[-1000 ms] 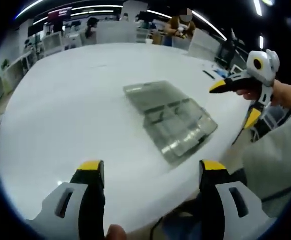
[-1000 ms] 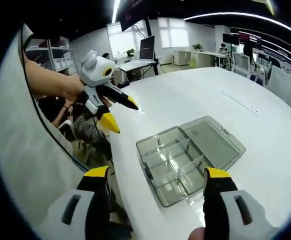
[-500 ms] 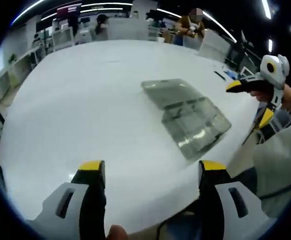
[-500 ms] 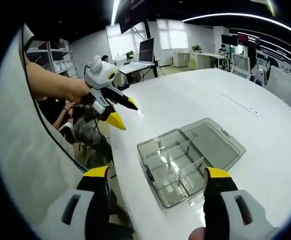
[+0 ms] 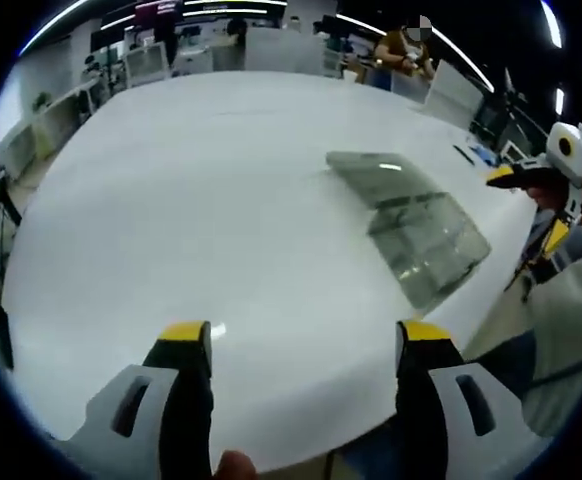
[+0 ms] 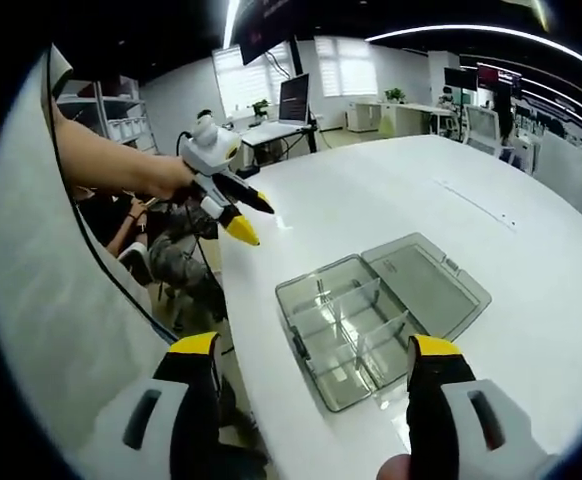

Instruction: Insert the divider into the dual guide fixture by aligning both edges with the guide slots and pushing it downward to the bottom, including one-sided entry, uneven engagement, binding, and posture correction.

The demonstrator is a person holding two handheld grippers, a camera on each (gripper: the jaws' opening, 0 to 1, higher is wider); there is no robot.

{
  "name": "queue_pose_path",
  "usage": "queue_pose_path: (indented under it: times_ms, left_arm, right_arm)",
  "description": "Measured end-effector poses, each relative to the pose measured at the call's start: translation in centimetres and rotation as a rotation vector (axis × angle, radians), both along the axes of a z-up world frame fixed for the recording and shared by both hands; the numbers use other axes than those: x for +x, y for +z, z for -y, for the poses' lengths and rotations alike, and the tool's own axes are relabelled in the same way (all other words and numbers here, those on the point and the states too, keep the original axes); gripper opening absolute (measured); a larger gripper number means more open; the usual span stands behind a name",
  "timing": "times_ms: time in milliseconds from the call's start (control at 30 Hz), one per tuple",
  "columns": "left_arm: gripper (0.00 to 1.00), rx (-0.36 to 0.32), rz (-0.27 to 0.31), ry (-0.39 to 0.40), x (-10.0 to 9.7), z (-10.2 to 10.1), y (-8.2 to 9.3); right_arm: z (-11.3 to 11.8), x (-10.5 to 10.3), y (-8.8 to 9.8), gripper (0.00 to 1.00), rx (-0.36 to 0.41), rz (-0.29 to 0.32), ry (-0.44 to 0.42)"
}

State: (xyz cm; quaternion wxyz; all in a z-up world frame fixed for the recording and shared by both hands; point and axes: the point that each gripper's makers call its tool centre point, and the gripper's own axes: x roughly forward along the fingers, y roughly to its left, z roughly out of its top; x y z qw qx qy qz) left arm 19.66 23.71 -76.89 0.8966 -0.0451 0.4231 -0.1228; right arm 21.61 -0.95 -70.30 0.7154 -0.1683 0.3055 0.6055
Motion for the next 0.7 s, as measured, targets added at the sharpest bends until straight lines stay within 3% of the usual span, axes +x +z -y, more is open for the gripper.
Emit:
queue_pose_path:
  times_ms: [700]
  left_arm:
    - [0.71,0.029,-0.049,0.050,0.1,-3.5,-1.8]
  right_arm:
    - [0.4,-0.2,0.2,0.74,-0.002,-0.003,-0.017]
